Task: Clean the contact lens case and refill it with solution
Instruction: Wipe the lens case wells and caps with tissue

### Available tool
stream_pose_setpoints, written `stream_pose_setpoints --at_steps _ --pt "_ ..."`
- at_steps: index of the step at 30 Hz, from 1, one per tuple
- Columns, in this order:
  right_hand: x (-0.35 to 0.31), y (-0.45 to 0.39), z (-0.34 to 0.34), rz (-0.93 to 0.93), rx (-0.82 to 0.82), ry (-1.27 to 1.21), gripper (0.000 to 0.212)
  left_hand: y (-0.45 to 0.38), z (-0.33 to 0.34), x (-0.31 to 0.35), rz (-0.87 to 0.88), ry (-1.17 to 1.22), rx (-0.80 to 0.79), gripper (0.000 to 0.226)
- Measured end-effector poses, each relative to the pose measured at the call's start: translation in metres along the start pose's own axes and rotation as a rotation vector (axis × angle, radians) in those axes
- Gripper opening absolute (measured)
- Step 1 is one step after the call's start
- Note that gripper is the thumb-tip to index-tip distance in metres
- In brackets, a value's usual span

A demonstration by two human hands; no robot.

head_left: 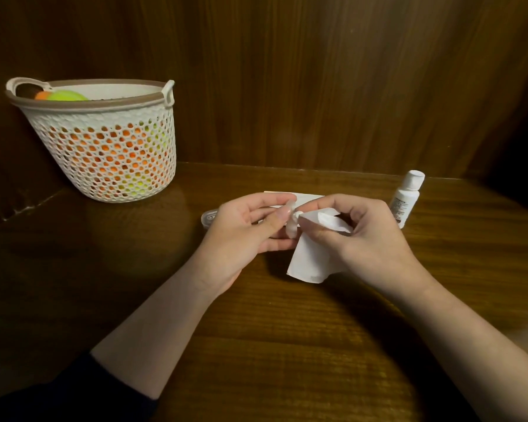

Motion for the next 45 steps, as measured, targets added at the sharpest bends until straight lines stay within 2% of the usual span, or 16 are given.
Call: stream_pose_setpoints --at_steps 4,10,13,17,28,34,39,45 --pt "0.003 -0.002 -0.005 0.012 0.049 0.090 0.010 0.001 0.001 0.003 0.007 0.010 0.012 0.037" --pt "-0.011 0.001 -0.009 -0.115 0.089 0.226 0.026 0.001 0.002 0.001 -0.013 0.009 0.020 0.044" --pt "-0.014 0.001 -0.008 -0.141 0.096 0.264 0.025 0.001 0.002 -0.002 -0.019 0.005 0.017 0.046" --pt "-0.011 0.000 -0.004 -0.112 0.057 0.330 0.020 0.001 -0.003 -0.003 0.011 -0.054 0.064 0.033" --pt "0.000 -0.002 0.000 -0.030 0.018 0.288 0.018 0.001 -0.003 -0.006 -0.013 -0.047 0.053 0.023" --pt "0.004 -0.004 -0.001 0.034 0.015 0.214 0.012 0.001 -0.001 -0.005 -0.017 -0.002 0.045 0.046" --pt "0.000 -0.003 0.002 -0.011 -0.016 0.240 0.026 0.000 -0.003 -0.007 -0.013 -0.082 0.053 0.022" --pt "-0.002 -0.001 0.001 -0.025 0.015 0.180 0.028 -0.001 -0.003 -0.003 -0.002 -0.124 0.053 0.025"
Point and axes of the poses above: each hand's wrist, its own y-axis away from the middle knuckle, its own z-axis out of the palm, x = y × z, the point moved 9 cm from there along -y, towards the middle knuckle, and after that the axes turned 7 degrees about y, right-handed, at the moved point
